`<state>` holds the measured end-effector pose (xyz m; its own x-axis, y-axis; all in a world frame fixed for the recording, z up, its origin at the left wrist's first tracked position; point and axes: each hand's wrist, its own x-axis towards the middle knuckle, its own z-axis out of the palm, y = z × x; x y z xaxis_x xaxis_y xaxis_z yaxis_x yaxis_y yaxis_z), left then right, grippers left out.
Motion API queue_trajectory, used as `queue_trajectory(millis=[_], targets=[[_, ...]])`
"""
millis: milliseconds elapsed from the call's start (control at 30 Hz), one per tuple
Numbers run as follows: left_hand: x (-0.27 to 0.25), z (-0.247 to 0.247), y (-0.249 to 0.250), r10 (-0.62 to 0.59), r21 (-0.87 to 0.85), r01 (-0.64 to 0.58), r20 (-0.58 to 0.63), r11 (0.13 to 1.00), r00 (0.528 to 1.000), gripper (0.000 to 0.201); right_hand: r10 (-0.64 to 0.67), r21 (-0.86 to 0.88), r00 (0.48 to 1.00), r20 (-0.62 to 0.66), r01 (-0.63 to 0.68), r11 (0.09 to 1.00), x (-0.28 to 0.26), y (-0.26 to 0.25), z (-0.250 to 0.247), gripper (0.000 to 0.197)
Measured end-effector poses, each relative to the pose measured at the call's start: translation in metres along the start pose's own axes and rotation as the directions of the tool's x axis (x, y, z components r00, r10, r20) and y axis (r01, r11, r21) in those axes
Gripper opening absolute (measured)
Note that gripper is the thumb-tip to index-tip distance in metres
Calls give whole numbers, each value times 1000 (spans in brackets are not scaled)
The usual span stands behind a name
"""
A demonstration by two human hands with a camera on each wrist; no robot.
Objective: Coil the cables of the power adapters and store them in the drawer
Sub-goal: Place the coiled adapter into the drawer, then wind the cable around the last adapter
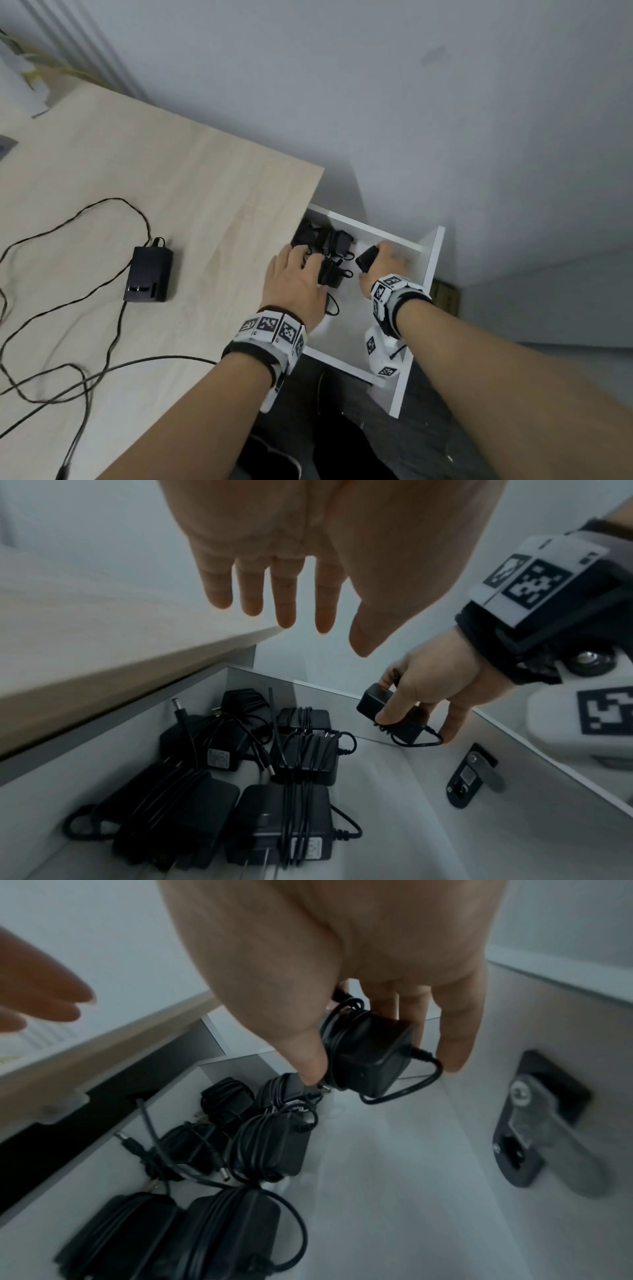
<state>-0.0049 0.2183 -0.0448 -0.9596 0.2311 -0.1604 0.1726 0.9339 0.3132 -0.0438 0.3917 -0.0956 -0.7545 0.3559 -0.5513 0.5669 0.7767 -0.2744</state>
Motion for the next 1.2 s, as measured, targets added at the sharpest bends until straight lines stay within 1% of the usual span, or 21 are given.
queue_trajectory(millis=[100,233,300,400,500,633,800,900,1000,1100,1200], targets=[[17,11,3,5,61,-8,47,998,999,55,-16,-70,1000,23,18,997,22,4,2,51],[26,24,1,-3,106,-4,69,994,998,54,-52,-156,998,48,59,986,45,9,14,63],[26,28,-2,11,123,-18,58,992,998,54,-74,-174,995,69,85,981,53,12,21,67],[25,33,-4,32,140,-37,36,990,999,53,-90,-232,994,65,102,967,58,15,26,68],[25,34,-4,31,136,-37,40,990,999,52,-109,-213,992,62,120,970,64,12,31,69],[25,33,-3,25,116,-30,47,993,999,53,-96,-199,992,87,111,974,63,8,32,71],[21,22,-9,22,72,-25,51,997,998,53,-88,-250,996,25,92,964,49,2,25,68],[19,9,-11,8,62,-11,55,998,998,53,-106,-235,994,22,108,966,36,-11,17,73],[14,-10,-16,-2,48,0,37,999,999,53,-134,-211,991,-15,128,969,22,-31,4,69],[5,-32,-27,-37,18,36,23,999,999,54,-196,-153,975,-103,179,972,4,-54,-11,67],[-12,-53,-48,-79,-12,79,-39,997,996,54,-257,-81,941,-219,244,966,-16,-79,-21,60]])
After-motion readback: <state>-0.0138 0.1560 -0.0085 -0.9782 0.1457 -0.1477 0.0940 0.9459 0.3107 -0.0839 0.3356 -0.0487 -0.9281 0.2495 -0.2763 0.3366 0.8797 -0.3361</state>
